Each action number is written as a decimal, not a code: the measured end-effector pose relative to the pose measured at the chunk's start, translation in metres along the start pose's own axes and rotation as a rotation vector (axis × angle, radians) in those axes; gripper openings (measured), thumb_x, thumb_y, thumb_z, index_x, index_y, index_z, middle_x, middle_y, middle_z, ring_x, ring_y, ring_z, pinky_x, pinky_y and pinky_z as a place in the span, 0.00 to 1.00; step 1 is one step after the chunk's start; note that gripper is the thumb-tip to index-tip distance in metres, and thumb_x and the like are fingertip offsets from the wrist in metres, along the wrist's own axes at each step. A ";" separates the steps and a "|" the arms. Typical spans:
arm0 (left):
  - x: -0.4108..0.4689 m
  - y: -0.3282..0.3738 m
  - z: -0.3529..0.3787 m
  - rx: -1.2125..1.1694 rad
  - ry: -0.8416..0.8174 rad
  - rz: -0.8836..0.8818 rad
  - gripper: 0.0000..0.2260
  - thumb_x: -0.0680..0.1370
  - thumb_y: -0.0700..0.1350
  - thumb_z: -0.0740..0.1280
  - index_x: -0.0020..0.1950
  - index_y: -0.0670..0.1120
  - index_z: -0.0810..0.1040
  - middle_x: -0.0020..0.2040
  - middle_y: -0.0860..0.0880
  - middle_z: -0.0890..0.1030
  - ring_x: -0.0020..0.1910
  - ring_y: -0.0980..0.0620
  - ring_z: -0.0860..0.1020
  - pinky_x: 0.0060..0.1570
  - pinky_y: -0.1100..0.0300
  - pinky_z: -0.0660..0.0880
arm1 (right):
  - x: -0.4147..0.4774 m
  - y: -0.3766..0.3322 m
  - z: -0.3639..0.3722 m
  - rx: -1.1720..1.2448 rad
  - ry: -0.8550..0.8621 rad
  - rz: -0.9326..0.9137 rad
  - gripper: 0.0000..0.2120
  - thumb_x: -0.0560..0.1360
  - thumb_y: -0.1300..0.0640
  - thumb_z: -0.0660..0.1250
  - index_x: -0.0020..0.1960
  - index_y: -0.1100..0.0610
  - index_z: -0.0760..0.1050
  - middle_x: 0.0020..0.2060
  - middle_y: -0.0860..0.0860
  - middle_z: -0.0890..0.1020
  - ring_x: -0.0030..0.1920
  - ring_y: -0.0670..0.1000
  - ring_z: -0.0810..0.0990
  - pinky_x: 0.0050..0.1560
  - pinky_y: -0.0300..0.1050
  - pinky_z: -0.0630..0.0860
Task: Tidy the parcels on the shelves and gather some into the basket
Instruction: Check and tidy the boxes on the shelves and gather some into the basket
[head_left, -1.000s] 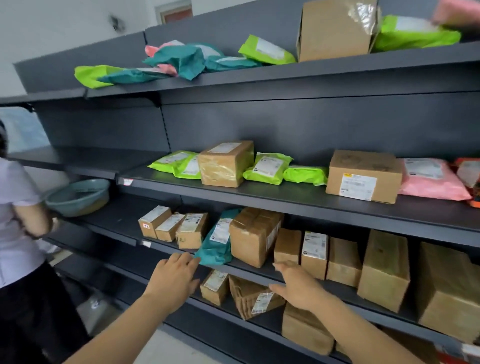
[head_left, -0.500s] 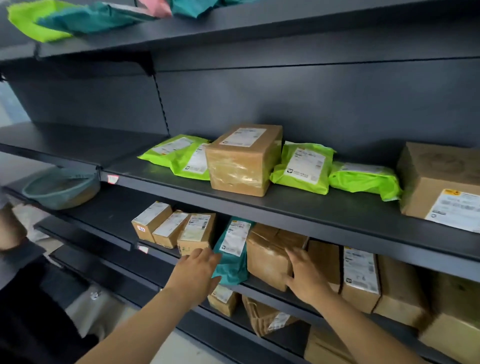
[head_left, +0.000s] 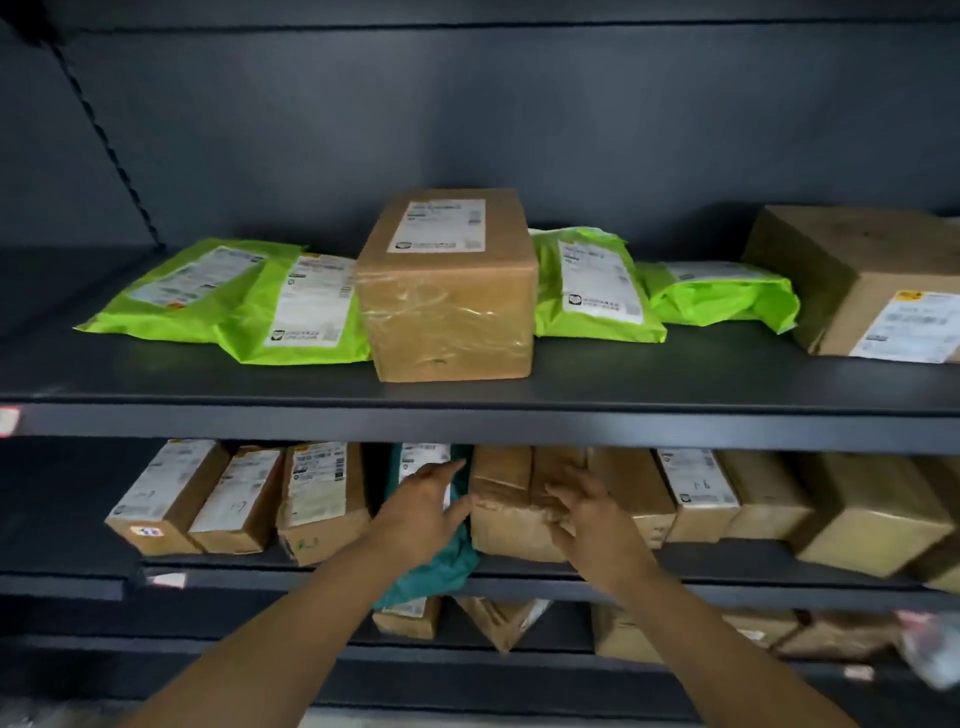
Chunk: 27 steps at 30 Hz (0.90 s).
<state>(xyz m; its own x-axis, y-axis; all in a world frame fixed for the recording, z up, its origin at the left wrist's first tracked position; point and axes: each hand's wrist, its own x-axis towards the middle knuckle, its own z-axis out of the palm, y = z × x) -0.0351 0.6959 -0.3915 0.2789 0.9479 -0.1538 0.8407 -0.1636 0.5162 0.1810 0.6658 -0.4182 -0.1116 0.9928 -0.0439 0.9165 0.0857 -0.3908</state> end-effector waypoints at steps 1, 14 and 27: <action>0.002 0.007 0.005 -0.099 -0.023 -0.025 0.27 0.81 0.55 0.58 0.77 0.48 0.56 0.74 0.47 0.63 0.72 0.49 0.64 0.68 0.62 0.61 | -0.007 0.000 0.002 0.020 0.017 -0.018 0.23 0.77 0.53 0.64 0.70 0.51 0.68 0.73 0.50 0.59 0.67 0.53 0.70 0.65 0.46 0.70; -0.029 0.008 0.043 -0.466 -0.030 -0.191 0.37 0.73 0.47 0.73 0.76 0.49 0.57 0.59 0.50 0.80 0.55 0.54 0.78 0.57 0.60 0.75 | -0.056 0.003 0.004 0.607 0.254 0.227 0.23 0.73 0.61 0.71 0.65 0.51 0.69 0.58 0.49 0.75 0.53 0.43 0.77 0.57 0.37 0.76; -0.078 0.027 0.070 -0.466 0.050 -0.250 0.28 0.77 0.43 0.67 0.75 0.47 0.61 0.63 0.49 0.76 0.61 0.53 0.74 0.55 0.69 0.68 | -0.101 -0.010 -0.009 0.875 0.021 0.189 0.24 0.73 0.78 0.60 0.54 0.49 0.65 0.45 0.40 0.70 0.41 0.34 0.73 0.38 0.19 0.66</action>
<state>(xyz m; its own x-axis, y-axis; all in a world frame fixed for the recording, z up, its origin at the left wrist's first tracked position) -0.0017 0.5987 -0.4249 0.0646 0.9563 -0.2852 0.5798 0.1966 0.7906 0.1867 0.5655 -0.4021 0.0270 0.9859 -0.1653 0.2970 -0.1658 -0.9404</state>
